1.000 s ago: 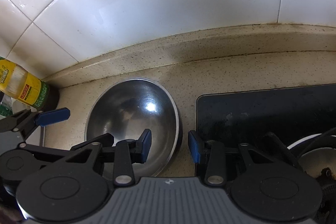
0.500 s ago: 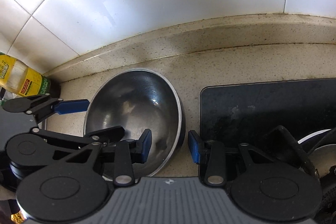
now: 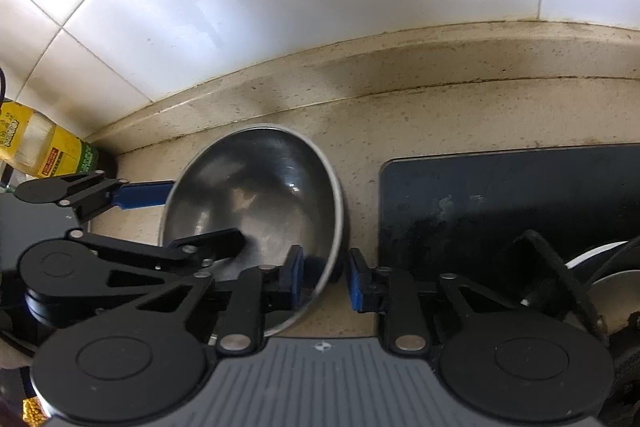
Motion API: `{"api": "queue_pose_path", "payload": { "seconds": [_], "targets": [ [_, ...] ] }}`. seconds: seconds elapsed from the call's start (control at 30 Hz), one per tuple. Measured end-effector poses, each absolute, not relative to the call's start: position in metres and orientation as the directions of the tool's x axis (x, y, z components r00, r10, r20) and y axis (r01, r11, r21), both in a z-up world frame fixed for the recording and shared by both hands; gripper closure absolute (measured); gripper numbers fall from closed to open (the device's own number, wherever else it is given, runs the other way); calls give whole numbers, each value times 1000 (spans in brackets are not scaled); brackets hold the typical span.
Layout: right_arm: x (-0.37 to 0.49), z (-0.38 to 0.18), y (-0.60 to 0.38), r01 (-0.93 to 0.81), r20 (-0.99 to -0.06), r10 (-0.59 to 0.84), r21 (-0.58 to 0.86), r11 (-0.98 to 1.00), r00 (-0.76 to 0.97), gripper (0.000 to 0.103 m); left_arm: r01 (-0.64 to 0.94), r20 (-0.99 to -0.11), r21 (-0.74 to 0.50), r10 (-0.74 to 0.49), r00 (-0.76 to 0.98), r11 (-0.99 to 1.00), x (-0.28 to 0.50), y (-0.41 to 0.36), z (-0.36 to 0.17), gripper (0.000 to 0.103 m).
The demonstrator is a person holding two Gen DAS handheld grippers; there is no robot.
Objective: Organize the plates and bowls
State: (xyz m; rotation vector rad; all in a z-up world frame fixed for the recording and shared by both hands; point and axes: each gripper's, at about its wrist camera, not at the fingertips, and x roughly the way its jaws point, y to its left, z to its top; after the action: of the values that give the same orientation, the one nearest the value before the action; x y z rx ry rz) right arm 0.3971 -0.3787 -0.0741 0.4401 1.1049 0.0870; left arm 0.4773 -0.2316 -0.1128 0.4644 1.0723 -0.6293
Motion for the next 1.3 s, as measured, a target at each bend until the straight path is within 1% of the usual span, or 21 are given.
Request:
{"api": "queue_pose_path", "payload": {
  "seconds": [0.07, 0.17, 0.2, 0.23, 0.3, 0.4, 0.83, 1.07, 1.17, 1.23, 1.3],
  "targets": [
    [398, -74, -377, 138, -839, 298, 397, 907, 455, 81, 687, -909, 63, -243, 339, 724, 474, -235, -112, 30],
    [398, -73, -375, 129, -830, 311, 410, 903, 464, 81, 700, -908, 52, -259, 330, 712, 471, -235, -110, 42],
    [398, -72, -375, 129, -828, 313, 413, 901, 466, 82, 703, -907, 42, -268, 324, 710, 471, -235, -110, 48],
    [398, -72, -375, 132, -826, 314, 417, 899, 468, 82, 706, -906, 40, -272, 324, 708, 470, -235, -109, 50],
    [399, -73, -374, 138, -829, 309, 413, 900, 467, 82, 709, -902, 60, -265, 339, 703, 467, -236, -108, 51],
    [399, -76, -376, 156, -830, 314, 424, 892, 461, 82, 706, -896, 58, -274, 349, 706, 465, -234, -106, 53],
    [396, -65, -386, 168, -802, 330, 462, 871, 498, 82, 686, -872, 67, -291, 393, 725, 456, -226, -84, 52],
    [396, -69, -389, 182, -803, 337, 473, 862, 492, 83, 690, -880, 52, -294, 374, 722, 460, -228, -91, 51],
    [398, -75, -392, 199, -812, 329, 468, 861, 483, 83, 694, -896, 51, -274, 350, 718, 462, -227, -101, 47],
    [397, -76, -395, 206, -810, 331, 473, 856, 484, 82, 691, -898, 49, -270, 346, 722, 463, -224, -104, 39],
    [396, -77, -396, 207, -810, 334, 476, 855, 482, 82, 684, -899, 40, -272, 343, 728, 467, -220, -104, 34]
  ]
}}
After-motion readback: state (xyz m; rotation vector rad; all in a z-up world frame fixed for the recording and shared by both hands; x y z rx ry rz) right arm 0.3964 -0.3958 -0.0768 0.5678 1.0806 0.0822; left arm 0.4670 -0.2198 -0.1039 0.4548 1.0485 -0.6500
